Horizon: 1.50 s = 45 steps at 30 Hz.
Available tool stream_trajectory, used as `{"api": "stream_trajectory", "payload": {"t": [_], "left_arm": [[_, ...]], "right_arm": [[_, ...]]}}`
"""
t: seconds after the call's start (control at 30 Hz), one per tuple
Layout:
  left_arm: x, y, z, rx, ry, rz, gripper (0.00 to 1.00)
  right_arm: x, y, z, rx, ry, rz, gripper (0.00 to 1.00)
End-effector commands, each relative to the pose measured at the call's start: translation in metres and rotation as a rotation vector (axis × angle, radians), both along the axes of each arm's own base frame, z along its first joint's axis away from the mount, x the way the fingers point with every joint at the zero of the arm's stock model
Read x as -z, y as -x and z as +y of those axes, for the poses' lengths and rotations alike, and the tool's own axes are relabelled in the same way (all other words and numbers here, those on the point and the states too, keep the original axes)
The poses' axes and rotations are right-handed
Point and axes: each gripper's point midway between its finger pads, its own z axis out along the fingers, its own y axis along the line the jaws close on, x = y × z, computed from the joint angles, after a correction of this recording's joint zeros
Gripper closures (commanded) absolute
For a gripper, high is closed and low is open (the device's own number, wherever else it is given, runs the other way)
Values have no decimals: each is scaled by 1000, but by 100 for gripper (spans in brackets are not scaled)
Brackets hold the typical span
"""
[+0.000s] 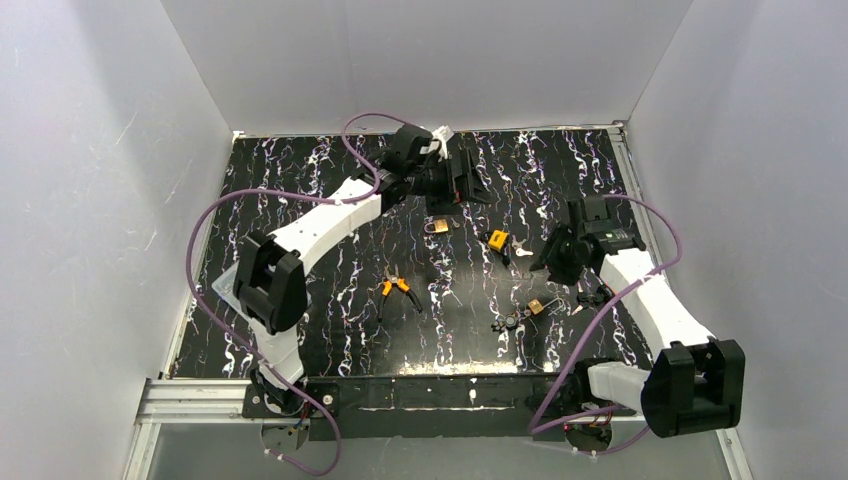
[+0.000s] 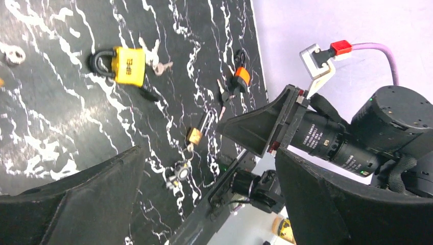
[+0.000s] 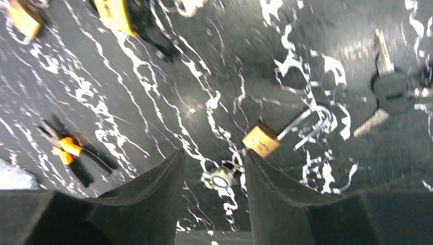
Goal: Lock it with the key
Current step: Pick up the lock from the center of the board.
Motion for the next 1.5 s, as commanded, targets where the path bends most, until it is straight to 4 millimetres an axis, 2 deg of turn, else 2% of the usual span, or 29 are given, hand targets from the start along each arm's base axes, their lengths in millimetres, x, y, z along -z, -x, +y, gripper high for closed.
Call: {"api": "stream_trajectory", "payload": {"t": [0.0,0.17,0.37,0.6,0.77,1.1,1.33,1.4,1.47], "left_arm": [[-15,24,14,4,29,9,2],[-9,41,29,7,4,16,2],[-6,54,39,19,-16,14,2],[-5,59,45,22,-36,17,2],[-8,61,49,21,-45,8,2],[-14,61,51,19,-37,1,2],[-16,62,51,22,-35,-1,2],[-16,62,52,20,-39,-3,2],[-13,62,54,16,-46,-3,2]], "right_arm": [[11,25,-8,77,66,60,47],[31,39,-11,141,74,101,47],[49,39,-9,182,63,129,47],[62,36,-6,221,65,173,50],[72,41,-5,219,87,234,52],[85,46,-6,214,127,294,52],[92,43,-8,210,156,301,52],[93,43,-7,198,163,301,55],[94,43,-5,185,159,292,65]]}}
